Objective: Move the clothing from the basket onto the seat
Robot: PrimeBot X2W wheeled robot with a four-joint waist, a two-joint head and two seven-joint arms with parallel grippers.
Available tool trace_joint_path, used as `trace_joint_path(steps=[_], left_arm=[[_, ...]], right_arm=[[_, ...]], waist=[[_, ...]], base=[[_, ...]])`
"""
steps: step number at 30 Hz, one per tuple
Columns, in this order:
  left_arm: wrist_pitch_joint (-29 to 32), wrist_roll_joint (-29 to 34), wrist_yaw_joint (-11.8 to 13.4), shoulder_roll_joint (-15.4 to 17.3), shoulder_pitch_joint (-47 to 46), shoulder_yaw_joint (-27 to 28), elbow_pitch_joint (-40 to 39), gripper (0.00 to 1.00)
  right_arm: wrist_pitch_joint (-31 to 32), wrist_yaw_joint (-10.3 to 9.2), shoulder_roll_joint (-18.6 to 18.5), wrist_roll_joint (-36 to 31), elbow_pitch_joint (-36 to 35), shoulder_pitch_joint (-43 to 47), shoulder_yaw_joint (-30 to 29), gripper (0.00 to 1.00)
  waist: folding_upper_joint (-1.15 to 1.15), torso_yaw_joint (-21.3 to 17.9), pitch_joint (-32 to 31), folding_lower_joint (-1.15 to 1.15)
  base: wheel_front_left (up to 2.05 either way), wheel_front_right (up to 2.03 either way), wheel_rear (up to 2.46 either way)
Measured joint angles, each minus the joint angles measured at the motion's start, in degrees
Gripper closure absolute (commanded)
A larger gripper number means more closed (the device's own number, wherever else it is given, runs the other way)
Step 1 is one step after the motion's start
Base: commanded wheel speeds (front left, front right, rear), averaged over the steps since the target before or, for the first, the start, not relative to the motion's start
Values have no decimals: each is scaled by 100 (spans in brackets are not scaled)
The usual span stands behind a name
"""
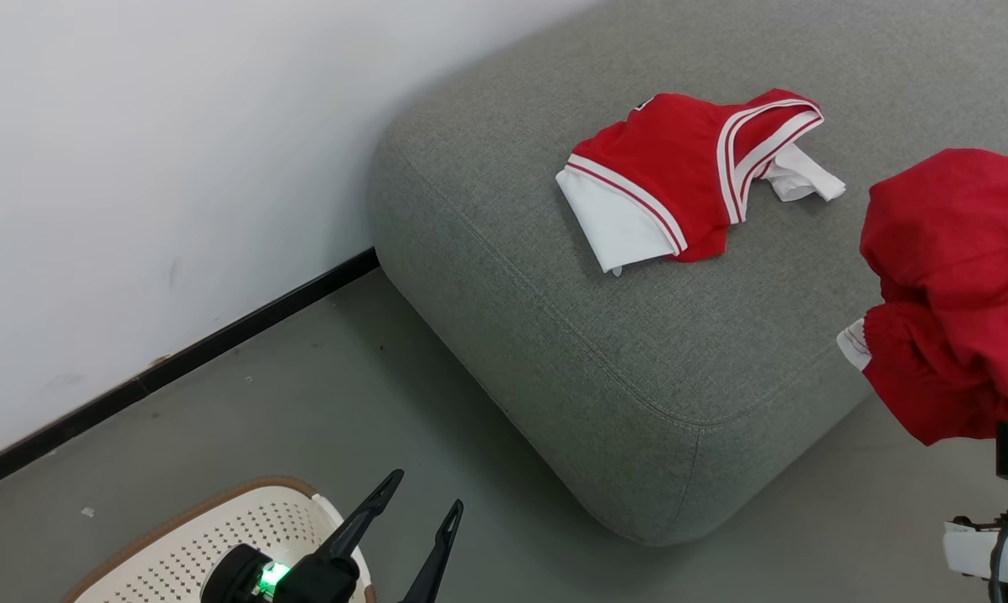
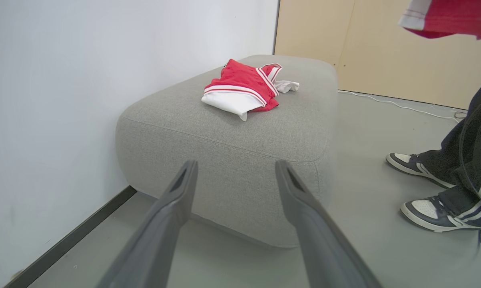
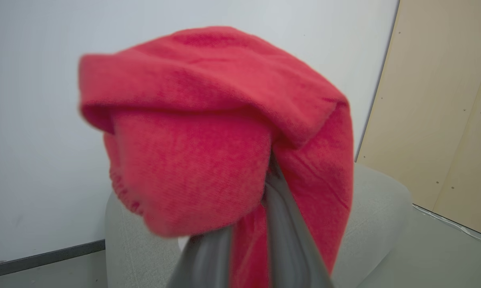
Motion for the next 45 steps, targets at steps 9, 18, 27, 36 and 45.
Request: trace_joint_path(steps=[9, 18, 27, 36, 45], left_arm=[[0, 0, -3, 8, 3, 18, -11, 0], [0, 41, -3, 48, 18, 37, -88, 0], [0, 86, -4, 169, 320, 127, -172, 0], [0, 110, -4, 285, 544, 194, -291, 0], [0, 154, -4, 464, 642, 199, -460, 0]], right_arm=[[0, 0, 1, -1, 62, -4, 21, 100], [0, 0, 7, 103, 330, -51, -142, 100], [0, 0, 21, 297, 719, -425, -315, 100], [0, -1, 20, 414, 1060, -875, -509, 100], [1, -1, 21, 396, 1483, -1317, -370, 100]], waist=[[0, -3, 29, 0], [0, -14, 43, 0], [0, -32, 69, 0], [0, -46, 183, 0], [0, -65, 384, 0]], base=[[0, 0, 0], [0, 0, 0], [0, 0, 0], [0, 0, 0], [0, 0, 0]])
